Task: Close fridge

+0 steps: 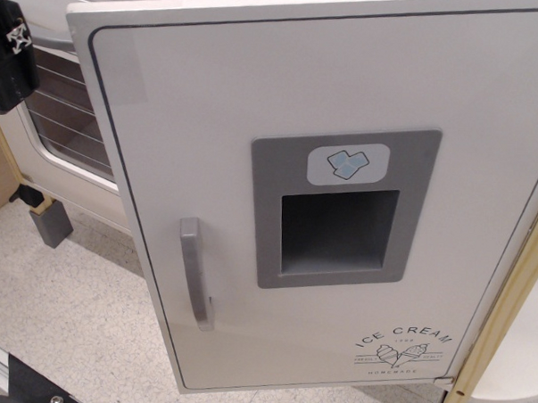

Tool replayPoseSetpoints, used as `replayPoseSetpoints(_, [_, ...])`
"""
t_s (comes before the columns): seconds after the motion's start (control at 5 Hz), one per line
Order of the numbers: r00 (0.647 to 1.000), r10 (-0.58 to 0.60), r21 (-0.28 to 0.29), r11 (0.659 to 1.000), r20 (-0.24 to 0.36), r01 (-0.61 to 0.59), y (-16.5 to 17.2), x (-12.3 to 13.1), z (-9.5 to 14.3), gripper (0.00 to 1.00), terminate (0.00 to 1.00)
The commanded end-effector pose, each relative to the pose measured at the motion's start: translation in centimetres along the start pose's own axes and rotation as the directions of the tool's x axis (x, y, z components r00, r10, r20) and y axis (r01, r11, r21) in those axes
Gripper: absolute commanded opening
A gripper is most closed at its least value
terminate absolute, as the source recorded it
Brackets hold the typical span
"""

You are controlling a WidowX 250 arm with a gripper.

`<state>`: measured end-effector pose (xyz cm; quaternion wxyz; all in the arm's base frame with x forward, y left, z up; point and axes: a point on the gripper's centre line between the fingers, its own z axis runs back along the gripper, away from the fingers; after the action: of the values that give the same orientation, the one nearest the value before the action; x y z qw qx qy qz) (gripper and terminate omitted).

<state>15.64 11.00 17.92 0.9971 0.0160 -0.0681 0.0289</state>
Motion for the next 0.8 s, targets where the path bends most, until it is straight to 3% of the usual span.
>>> replayPoseSetpoints(0.0, [1.0,0.0,0.0,1.0,0.0,0.0,0.0,0.0,0.0,1.0,0.0])
replayPoseSetpoints(0.6, [1.0,-0.018,-0.046,0.999,0.023,0.019,-4.3,-2.5,-0.8,1.0,0.0])
